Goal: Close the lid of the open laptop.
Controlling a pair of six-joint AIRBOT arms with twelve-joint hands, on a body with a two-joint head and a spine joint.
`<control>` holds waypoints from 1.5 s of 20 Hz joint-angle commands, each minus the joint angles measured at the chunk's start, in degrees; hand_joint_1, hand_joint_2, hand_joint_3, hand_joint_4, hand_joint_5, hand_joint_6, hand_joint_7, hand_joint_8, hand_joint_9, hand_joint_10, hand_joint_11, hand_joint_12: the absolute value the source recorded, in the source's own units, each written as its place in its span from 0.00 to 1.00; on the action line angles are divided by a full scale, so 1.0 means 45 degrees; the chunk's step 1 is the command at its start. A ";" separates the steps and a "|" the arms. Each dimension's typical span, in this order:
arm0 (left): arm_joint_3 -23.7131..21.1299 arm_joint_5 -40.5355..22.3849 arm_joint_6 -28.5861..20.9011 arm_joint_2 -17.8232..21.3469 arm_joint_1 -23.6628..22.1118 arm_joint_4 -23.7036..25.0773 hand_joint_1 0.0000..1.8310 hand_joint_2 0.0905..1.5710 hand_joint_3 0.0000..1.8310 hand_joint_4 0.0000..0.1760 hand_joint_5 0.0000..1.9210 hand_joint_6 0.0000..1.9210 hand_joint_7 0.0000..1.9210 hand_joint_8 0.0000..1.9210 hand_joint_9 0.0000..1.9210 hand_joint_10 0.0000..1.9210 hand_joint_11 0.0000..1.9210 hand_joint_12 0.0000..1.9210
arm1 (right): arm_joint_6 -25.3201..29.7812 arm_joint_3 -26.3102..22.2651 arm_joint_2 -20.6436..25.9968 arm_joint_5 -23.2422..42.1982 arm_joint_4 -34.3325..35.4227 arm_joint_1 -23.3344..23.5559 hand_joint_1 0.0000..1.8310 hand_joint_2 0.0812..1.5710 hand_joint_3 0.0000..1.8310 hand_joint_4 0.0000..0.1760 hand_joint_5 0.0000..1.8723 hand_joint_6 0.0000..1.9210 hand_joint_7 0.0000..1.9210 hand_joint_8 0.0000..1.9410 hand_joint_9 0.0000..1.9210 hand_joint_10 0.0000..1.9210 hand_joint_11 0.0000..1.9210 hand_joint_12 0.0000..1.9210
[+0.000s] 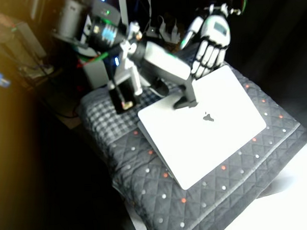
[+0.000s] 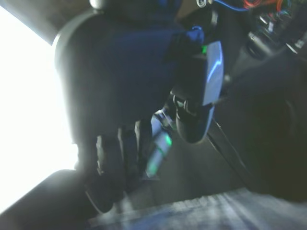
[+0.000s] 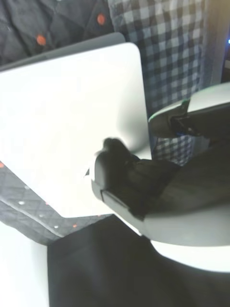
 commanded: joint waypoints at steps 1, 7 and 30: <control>-0.0093 -0.2075 -0.0063 0.0132 -0.0091 -0.0041 0.14 0.94 0.00 0.05 0.16 0.32 0.19 0.49 0.14 0.71 0.06 1.00 | -0.0135 0.0057 0.0149 0.0716 0.0043 0.0007 0.33 0.88 0.00 0.00 0.25 0.28 0.33 0.40 0.36 0.66 0.32 0.95; -0.0524 -0.3226 0.0493 0.0965 -0.0081 -0.0291 0.16 0.95 0.00 0.00 0.18 0.28 0.22 0.38 0.16 0.59 0.09 0.89 | -0.0141 0.0379 -0.0298 0.0819 0.0261 -0.0654 0.32 0.89 0.00 0.00 0.25 0.26 0.34 0.33 0.35 0.62 0.29 0.93; 0.0032 -0.3710 0.2521 0.1462 -0.0442 -0.2754 0.30 0.83 0.00 0.50 0.07 0.03 0.11 0.00 0.00 0.25 0.00 0.61 | -0.0147 0.0114 -0.0177 0.2973 -0.0363 -0.0845 0.23 0.91 0.00 0.00 0.00 0.03 0.00 0.00 0.00 0.02 0.00 0.50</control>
